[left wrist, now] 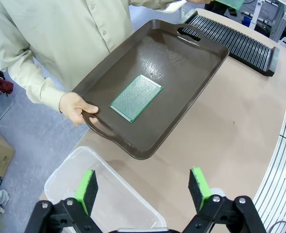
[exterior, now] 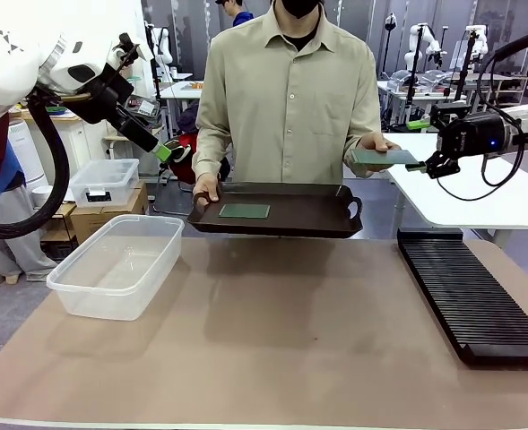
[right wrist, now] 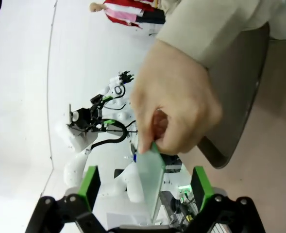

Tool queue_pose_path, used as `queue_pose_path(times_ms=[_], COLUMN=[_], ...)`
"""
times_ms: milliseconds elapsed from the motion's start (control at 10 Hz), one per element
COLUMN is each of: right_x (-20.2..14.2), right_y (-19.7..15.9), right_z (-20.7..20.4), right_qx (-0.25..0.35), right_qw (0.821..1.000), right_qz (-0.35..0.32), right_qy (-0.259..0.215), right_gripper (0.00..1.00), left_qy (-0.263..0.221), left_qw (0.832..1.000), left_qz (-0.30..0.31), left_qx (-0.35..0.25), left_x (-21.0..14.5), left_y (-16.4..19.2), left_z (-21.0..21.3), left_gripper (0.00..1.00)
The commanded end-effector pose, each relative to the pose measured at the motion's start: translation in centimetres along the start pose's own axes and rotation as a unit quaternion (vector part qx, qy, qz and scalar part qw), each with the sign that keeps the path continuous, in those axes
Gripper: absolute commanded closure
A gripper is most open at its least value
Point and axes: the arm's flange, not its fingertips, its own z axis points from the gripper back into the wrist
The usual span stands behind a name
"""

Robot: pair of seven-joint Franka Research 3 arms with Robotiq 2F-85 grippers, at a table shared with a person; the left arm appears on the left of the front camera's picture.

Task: Sort PCBs into racks and boxes based on the side picked up.
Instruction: Pick up the Blank PCB handed by the Human.

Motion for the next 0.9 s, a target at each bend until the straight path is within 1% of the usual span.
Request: queue_pose_path(times_ms=[0,100,200,300,400,800], right_x=[0.2,0.39,0.46,0.44,0.4,0.37], right_y=[-0.29,-0.45,-0.47,-0.43,-0.36,-0.52], right_z=[-0.01,-0.14,-0.32,-0.46,-0.46,-0.61], right_qx=[0.024,0.031,0.037,0.042,0.042,0.054], right_qw=[0.999,0.998,0.998,0.998,0.997,0.996], right_qz=[0.026,0.023,0.021,0.019,0.014,-0.01], right_qy=[0.038,0.044,0.048,0.053,0.056,0.071], right_gripper=[0.6,0.6,1.0,0.62,1.0,1.0], left_qy=[0.0,0.0,0.0,0.0,0.0,0.0], left_qw=[1.0,1.0,1.0,1.0,1.0,1.0], left_qz=[0.003,0.003,0.003,0.003,0.003,0.003], left_qx=[-0.002,-0.002,-0.002,-0.002,-0.002,-0.002], left_x=[-0.18,-0.18,-0.18,-0.18,-0.18,-0.18], left_y=[-0.04,-0.04,-0.04,-0.04,-0.04,-0.04], left_z=[-0.09,-0.09,-0.09,-0.09,-0.09,-0.09], left_gripper=[0.0,0.0,0.0,0.0,0.0,0.0])
